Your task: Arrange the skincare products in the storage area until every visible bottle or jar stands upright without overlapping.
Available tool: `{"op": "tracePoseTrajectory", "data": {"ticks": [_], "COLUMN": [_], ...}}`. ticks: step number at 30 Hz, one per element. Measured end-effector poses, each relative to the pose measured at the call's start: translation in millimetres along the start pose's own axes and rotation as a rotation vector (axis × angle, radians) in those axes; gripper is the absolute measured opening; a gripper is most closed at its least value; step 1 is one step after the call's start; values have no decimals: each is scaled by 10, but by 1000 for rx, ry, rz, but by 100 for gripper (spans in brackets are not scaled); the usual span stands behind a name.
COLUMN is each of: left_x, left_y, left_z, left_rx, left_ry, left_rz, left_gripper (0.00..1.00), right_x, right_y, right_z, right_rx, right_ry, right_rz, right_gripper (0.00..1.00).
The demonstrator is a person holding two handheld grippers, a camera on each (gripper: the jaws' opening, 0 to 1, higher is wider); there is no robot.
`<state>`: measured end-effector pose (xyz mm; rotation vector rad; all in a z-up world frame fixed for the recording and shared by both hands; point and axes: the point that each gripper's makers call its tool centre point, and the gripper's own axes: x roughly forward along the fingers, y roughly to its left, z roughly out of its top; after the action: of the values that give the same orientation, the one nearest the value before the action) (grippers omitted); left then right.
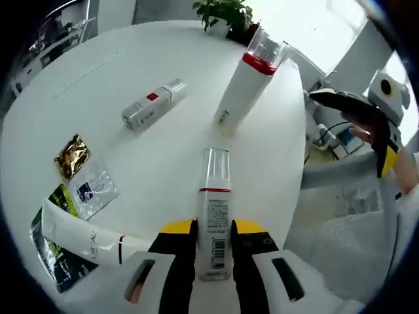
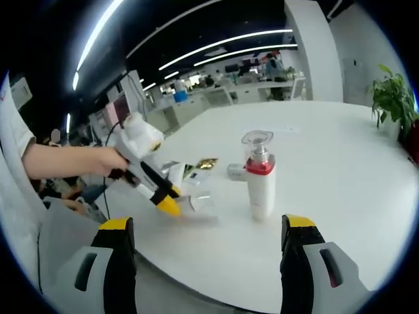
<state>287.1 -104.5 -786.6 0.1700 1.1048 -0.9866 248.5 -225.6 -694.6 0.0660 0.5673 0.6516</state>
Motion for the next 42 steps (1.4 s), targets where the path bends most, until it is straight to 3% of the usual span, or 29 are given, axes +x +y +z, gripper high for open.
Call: {"op": "tracePoseTrajectory", "data": {"ticks": [14, 20, 29, 37, 42], "left_x": [-278, -459, -701, -972, -1087], "left_y": [-250, -336, -537, -751, -754], "left_z": [165, 193, 177, 237, 197], "left_rx": [-169, -226, -267, -304, -335], "left_ry": [-207, -292, -391, -513, -562], "left_rz": [-154, -208, -293, -424, -459], "left_gripper": [16, 16, 16, 16, 16], "right_x": [30, 27, 39, 57, 56], "right_y": [21, 8, 45, 98, 171], "right_z": [-87, -56, -82, -93, -79], "right_rx": [-37, -47, -68, -30, 9], "right_ry": [51, 33, 55, 61, 53], "right_rz": [1, -3, 6, 53, 102], "right_gripper": [88, 83, 81, 77, 73]}}
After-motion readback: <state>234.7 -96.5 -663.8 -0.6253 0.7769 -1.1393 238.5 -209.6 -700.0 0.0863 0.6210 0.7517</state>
